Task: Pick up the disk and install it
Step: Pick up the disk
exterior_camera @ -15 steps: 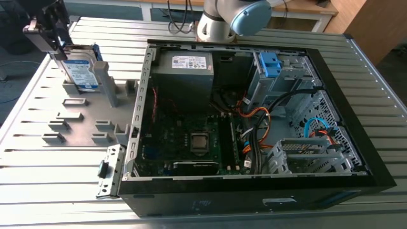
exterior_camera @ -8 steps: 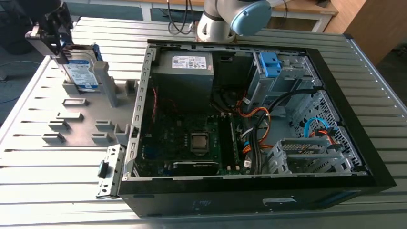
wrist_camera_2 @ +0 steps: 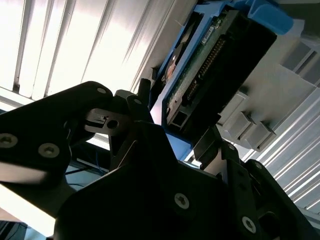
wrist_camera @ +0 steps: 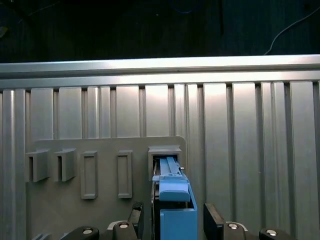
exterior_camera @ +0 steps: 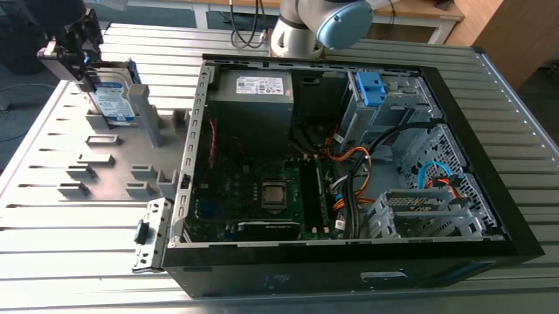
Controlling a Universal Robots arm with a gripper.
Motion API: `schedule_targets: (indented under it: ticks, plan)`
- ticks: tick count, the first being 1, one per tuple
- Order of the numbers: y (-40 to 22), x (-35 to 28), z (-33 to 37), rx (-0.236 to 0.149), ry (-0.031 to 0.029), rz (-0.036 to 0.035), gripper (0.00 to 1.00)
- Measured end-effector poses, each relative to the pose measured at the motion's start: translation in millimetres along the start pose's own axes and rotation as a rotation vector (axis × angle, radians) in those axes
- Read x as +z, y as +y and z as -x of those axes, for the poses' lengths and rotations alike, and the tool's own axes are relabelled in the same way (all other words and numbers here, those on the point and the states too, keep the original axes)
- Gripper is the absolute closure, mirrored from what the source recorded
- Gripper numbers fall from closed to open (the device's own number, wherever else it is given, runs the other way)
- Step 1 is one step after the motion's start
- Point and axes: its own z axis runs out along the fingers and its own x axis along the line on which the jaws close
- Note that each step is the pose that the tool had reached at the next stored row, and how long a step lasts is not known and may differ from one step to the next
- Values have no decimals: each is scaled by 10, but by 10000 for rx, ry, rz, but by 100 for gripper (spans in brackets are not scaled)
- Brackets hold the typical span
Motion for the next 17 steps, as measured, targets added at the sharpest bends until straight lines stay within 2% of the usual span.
schedule_targets:
  ticks: [5, 6, 7, 9, 11, 17]
  plan:
    - [0, 1, 0, -2, -1, -2, 43]
    - [0, 1, 0, -2, -1, -2, 49]
    - [0, 1, 0, -3, -1, -2, 49]
    - [0, 1, 0, -3, 0, -2, 61]
    - [0, 1, 0, -4, 0, -2, 64]
    - [0, 1, 0, -11, -1, -2, 64]
